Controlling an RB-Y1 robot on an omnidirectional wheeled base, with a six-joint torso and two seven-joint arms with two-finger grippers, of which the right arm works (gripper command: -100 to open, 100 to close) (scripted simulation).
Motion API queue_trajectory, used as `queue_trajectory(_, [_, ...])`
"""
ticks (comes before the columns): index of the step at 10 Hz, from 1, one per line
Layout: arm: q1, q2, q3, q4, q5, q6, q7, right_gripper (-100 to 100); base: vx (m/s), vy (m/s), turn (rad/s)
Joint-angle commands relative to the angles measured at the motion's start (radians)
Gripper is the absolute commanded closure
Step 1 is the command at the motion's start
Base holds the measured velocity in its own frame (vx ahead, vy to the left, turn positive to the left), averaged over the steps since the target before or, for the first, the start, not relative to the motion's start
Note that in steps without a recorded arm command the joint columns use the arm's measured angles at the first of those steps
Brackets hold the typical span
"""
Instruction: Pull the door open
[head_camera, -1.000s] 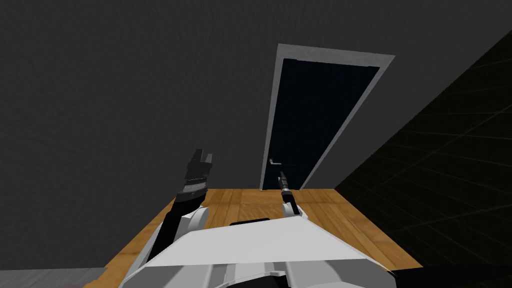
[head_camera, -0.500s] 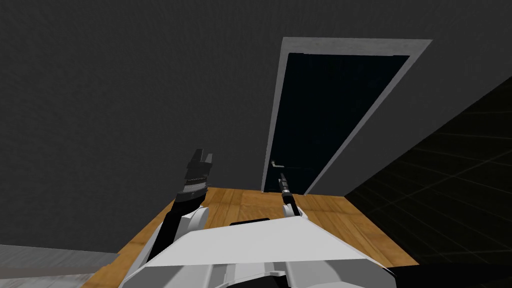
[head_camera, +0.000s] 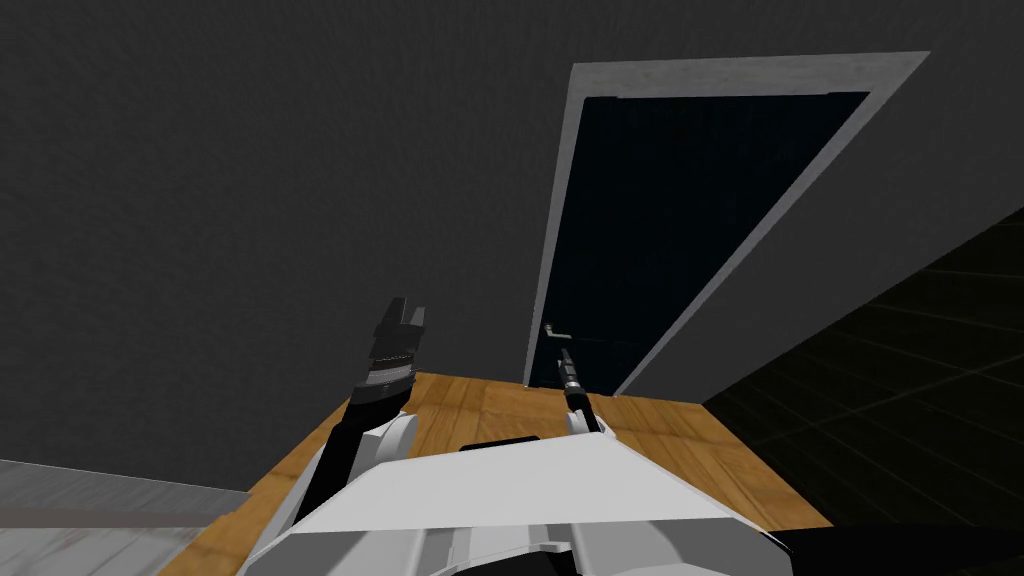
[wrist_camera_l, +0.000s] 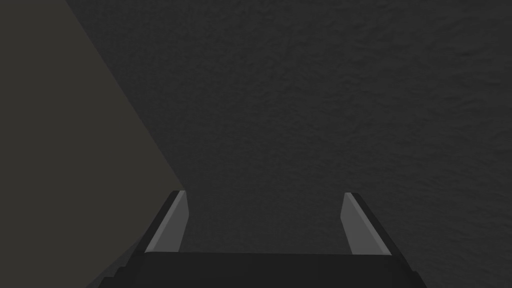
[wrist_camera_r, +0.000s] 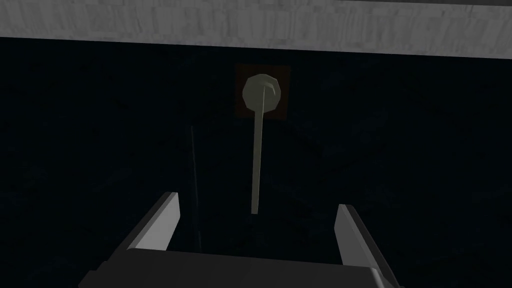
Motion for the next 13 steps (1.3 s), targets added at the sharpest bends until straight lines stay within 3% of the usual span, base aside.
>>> queue_trajectory(1, [0.01,-0.016,-0.006,0.007,-0.007,-0.01,-0.014,-100,0.113,0.017,0.127])
queue_trajectory(3, [0.022,-0.037,-0.014,0.016,-0.015,-0.022,-0.032,-100,0.207,0.025,0.102])
queue_trajectory(4, [0.022,-0.037,-0.014,0.016,-0.015,-0.022,-0.032,-100,0.13,0.028,0.047])
queue_trajectory(5, [0.041,-0.069,-0.026,0.029,-0.027,-0.041,-0.06,-100,0.205,0.018,0.223])
queue_trajectory(7, [0.041,-0.069,-0.026,0.038,-0.027,-0.041,-0.06,-100,0.117,0.008,0.042])
queue_trajectory(8, [0.058,-0.098,-0.037,0.042,-0.039,-0.058,-0.086,-100,0.128,0.011,0.195])
queue_trajectory(10, [0.069,-0.116,-0.044,0.05,-0.046,-0.069,-0.102,-100,0.198,-0.027,0.106])
queue_trajectory(11, [0.068,-0.115,-0.04,0.047,-0.043,-0.063,-0.1,-100,0.077,-0.02,0.015])
queue_trajectory(12, [0.068,-0.115,-0.04,0.047,-0.043,-0.063,-0.1,100,-0.011,0.003,-0.011])
queue_trajectory(13, [0.068,-0.115,-0.04,0.047,-0.043,-0.063,-0.1,100,-0.026,0.006,-0.012])
